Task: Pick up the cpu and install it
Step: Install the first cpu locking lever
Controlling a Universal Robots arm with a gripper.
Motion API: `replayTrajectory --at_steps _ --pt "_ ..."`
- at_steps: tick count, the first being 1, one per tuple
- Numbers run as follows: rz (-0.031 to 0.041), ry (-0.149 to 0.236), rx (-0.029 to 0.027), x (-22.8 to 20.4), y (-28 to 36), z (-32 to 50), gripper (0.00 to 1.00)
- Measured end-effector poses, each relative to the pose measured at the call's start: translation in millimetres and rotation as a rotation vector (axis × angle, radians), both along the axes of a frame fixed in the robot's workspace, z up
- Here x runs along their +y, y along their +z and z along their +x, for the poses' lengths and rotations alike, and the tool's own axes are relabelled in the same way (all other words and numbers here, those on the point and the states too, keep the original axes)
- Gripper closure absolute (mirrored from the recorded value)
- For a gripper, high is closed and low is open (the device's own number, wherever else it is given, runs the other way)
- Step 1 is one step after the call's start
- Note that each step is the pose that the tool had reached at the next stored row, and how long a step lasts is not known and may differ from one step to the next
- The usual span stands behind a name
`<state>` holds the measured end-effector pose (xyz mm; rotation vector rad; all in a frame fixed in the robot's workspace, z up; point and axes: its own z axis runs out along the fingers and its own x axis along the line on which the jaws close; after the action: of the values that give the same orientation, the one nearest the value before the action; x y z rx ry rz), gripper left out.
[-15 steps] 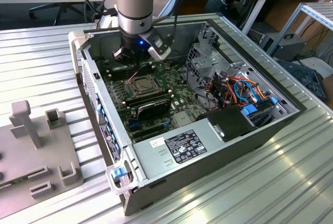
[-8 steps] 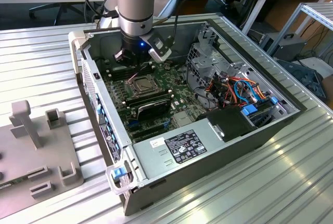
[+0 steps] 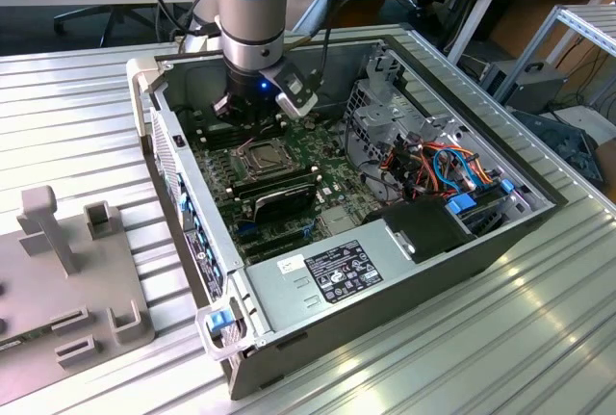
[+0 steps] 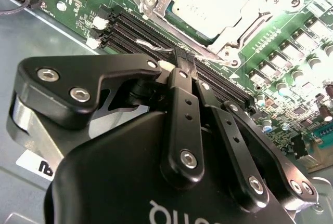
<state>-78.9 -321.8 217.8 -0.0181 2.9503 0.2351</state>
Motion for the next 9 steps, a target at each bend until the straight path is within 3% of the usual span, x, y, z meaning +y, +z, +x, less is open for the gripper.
replayTrajectory --at_steps 9 --pt "-0.0001 0.0 -0.0001 0.0 -3.1 0.5 0.89"
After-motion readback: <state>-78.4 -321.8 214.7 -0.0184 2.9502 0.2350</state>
